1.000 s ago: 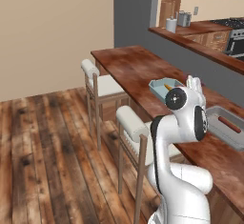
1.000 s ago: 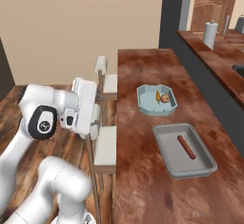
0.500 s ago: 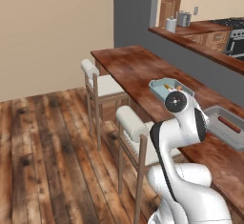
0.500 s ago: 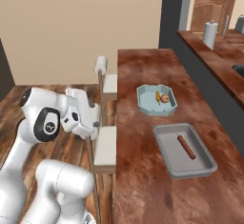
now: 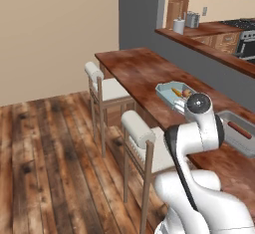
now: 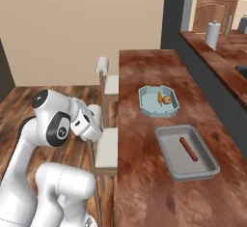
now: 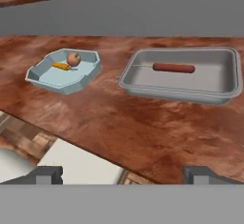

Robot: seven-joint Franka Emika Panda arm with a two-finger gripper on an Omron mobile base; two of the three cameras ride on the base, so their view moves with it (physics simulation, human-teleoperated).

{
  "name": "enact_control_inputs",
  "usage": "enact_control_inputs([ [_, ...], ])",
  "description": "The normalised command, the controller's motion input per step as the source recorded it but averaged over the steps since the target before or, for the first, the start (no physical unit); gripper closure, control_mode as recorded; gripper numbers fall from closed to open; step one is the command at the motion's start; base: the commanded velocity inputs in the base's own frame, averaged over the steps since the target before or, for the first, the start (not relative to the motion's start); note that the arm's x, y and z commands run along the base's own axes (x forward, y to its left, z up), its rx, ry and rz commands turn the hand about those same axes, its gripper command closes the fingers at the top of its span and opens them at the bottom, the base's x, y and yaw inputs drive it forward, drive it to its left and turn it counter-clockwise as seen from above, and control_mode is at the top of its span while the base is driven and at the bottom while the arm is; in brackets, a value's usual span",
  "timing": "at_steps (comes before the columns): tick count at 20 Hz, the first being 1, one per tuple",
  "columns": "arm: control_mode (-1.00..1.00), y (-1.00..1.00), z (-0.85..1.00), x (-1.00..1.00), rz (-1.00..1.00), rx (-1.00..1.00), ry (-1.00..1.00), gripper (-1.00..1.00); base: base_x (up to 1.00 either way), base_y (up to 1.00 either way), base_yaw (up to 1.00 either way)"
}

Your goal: Place the cold items (carrot and peach) from the fridge in one tupperware on the dining counter. Place the warm items (kebab skewer and hot dog) in the stove area in another tupperware.

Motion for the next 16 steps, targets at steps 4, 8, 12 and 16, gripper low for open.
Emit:
enact_control_inputs([
  [4, -1.0, 0.52, -0.23, -0.02, 0.0, -0.15, 0.0, -1.0, 0.0, 0.0, 0.0],
  [8, 1.0, 0.0, 0.0, 0.0, 0.0, 0.0, 0.0, -1.0, -0.28, 0.29, 0.0],
  [12, 1.0, 0.0, 0.0, 0.0, 0.0, 0.0, 0.0, -1.0, -0.41, 0.06, 0.0],
  [16, 1.0, 0.0, 0.0, 0.0, 0.0, 0.0, 0.0, -1.0, -0.49, 0.01, 0.0],
])
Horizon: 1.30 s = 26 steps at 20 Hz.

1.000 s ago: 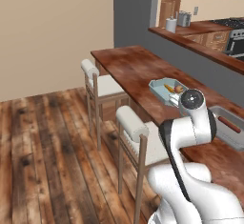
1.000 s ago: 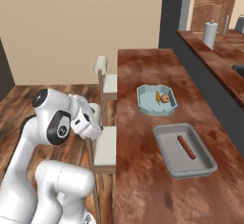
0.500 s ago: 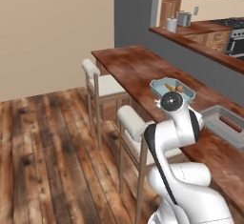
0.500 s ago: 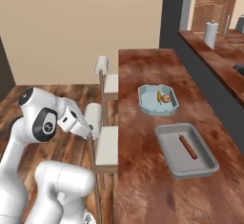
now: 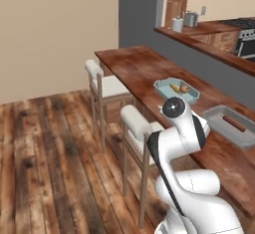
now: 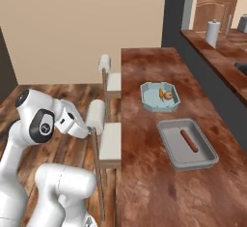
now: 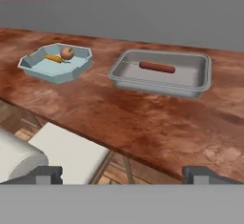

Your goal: Place the cold items (carrot and peach) from the fridge in one tupperware on the dining counter. Place the warm items (kebab skewer and hot dog) in the stove area in another tupperware.

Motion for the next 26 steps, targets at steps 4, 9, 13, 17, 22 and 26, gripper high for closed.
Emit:
enact_control_inputs([
  [4, 1.0, 0.0, 0.0, 0.0, 0.0, 0.0, 0.0, -1.0, -0.76, 0.0, 0.0],
  [9, 1.0, 0.0, 0.0, 0.0, 0.0, 0.0, 0.0, -1.0, -0.88, 0.0, 0.0],
  [13, 1.0, 0.0, 0.0, 0.0, 0.0, 0.0, 0.0, -1.0, -0.84, 0.03, 0.0],
  [17, 1.0, 0.0, 0.0, 0.0, 0.0, 0.0, 0.0, -1.0, -0.58, 0.02, 0.0],
  [22, 1.0, 0.0, 0.0, 0.0, 0.0, 0.0, 0.0, -1.0, -0.65, -0.13, 0.04],
  [26, 1.0, 0.0, 0.0, 0.0, 0.0, 0.0, 0.0, -1.0, -0.87, -0.2, 0.05],
])
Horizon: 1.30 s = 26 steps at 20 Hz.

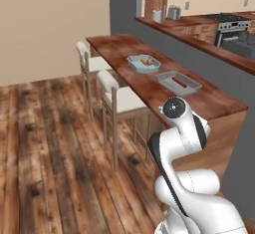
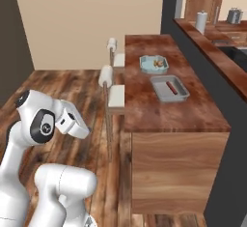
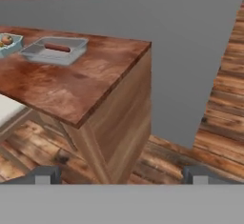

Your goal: Place the cold items (carrot and peach) from the fridge in one tupperware on the dining counter. Place the warm items (kebab skewer and hot dog) in the stove area in another tupperware.

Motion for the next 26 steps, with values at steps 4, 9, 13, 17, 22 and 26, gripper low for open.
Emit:
enact_control_inputs([
  [4, 1.0, 0.0, 0.0, 0.0, 0.0, 0.0, 0.0, -1.0, -0.88, -0.12, 0.0],
  [9, 1.0, 0.0, 0.0, 0.0, 0.0, 0.0, 0.0, -1.0, -0.45, -0.56, 0.0],
  [13, 1.0, 0.0, 0.0, 0.0, 0.0, 0.0, 0.0, -1.0, -0.13, -0.85, 0.0],
  [17, 1.0, 0.0, 0.0, 0.0, 0.0, 0.0, 0.0, -1.0, -0.16, -0.99, 0.0],
  [22, 1.0, 0.0, 0.0, 0.0, 0.0, 0.0, 0.0, -1.0, -0.66, -0.87, 0.03],
  [26, 1.0, 0.0, 0.0, 0.0, 0.0, 0.0, 0.0, -1.0, -0.8, -0.65, 0.02],
])
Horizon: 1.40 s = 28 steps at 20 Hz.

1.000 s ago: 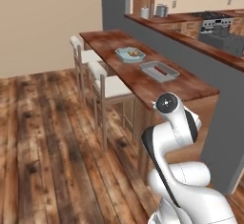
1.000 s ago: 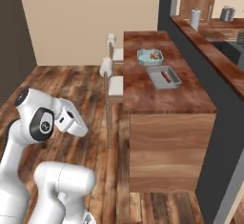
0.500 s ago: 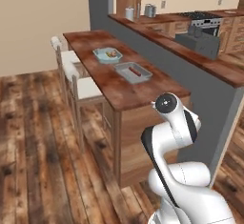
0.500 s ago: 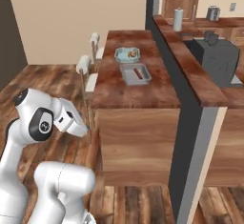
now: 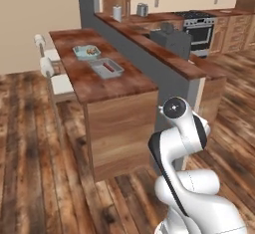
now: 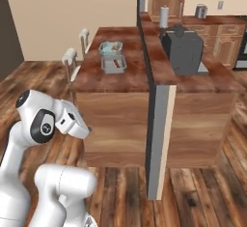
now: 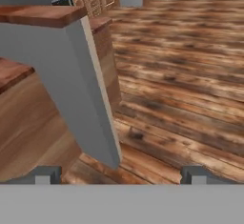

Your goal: Place the cold items (carrot and peach) from the fridge in one tupperware on the dining counter. Place the warm items (kebab skewer and hot dog) in the stove area in another tupperware.

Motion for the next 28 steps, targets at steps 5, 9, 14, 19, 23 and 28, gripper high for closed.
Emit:
enact_control_inputs([
  [5, 1.0, 0.0, 0.0, 0.0, 0.0, 0.0, 0.0, -1.0, -0.25, -0.78, 0.0],
  [9, 1.0, 0.0, 0.0, 0.0, 0.0, 0.0, 0.0, -1.0, 0.0, -1.0, 0.01],
  [14, 1.0, 0.0, 0.0, 0.0, 0.0, 0.0, 0.0, -1.0, 0.0, -1.0, 0.03],
  [19, 1.0, 0.0, 0.0, 0.0, 0.0, 0.0, 0.0, -1.0, 0.0, -1.0, 0.04],
  [23, 1.0, 0.0, 0.0, 0.0, 0.0, 0.0, 0.0, -1.0, 0.19, -1.0, 0.05],
  [28, 1.0, 0.0, 0.0, 0.0, 0.0, 0.0, 0.0, -1.0, 0.45, -1.0, 0.04],
])
